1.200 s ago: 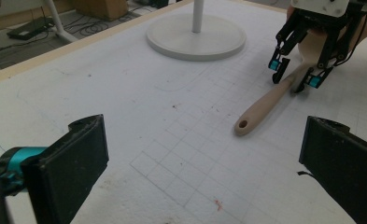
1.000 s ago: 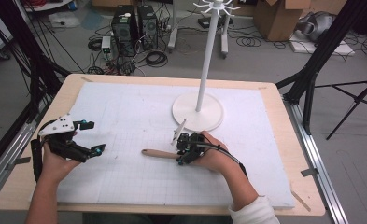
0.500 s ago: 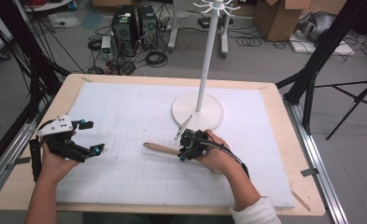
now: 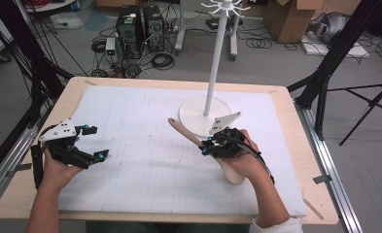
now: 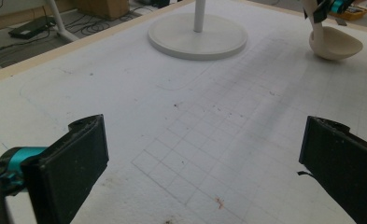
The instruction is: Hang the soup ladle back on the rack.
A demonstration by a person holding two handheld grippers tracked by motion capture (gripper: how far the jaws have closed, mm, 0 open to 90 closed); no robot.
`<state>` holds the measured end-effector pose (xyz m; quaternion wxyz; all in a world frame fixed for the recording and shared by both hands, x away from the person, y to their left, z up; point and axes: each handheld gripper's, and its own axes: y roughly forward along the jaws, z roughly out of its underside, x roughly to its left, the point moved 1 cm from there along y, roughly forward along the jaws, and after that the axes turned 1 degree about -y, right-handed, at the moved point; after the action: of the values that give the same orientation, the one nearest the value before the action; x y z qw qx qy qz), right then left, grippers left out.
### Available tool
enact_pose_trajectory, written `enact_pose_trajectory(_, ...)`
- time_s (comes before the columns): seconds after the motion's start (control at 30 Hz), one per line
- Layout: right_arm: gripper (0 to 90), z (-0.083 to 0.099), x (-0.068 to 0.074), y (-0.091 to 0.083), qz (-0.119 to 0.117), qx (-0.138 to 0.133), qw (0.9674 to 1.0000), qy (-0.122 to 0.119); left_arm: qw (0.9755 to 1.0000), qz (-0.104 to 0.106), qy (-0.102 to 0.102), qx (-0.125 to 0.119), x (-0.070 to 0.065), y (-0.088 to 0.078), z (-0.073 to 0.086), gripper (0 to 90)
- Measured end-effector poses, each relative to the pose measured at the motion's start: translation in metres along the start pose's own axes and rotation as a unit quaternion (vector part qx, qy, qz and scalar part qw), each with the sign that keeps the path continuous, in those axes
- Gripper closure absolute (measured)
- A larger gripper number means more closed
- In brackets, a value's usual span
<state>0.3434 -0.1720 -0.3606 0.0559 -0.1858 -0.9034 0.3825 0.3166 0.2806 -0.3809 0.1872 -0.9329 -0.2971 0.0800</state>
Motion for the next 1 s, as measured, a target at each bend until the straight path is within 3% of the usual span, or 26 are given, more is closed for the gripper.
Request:
enact_pose_trajectory(0.17, 77.0, 0.003, -0.004, -0.024, 0.020, -0.048, 0.9985, 0.016, 1.0000, 0.000, -0.001, 0.000, 0.000, 0.000, 0.000, 1.7)
enact_pose_trajectory(0.3, 77.1, 0.004, -0.005, -0.033, 0.027, -0.076, 0.9965, 0.020, 1.0000, -0.001, -0.003, 0.000, 0.000, 0.000, 0.001, 1.7)
enact_pose_trajectory(0.5, 77.0, 0.007, -0.009, -0.050, 0.036, -0.128, 0.9905, 0.036, 1.0000, -0.001, -0.002, -0.001, 0.000, -0.001, 0.000, 1.7)
enact_pose_trajectory(0.8, 76.9, 0.008, -0.016, -0.074, 0.060, -0.164, 0.9835, 0.046, 1.0000, -0.001, -0.003, 0.000, 0.000, 0.000, 0.000, 1.7)
enact_pose_trajectory(1.0, 76.9, -0.002, -0.024, -0.090, 0.076, -0.181, 0.9791, 0.052, 1.0000, 0.001, -0.002, 0.002, 0.000, 0.001, 0.001, 1.7)
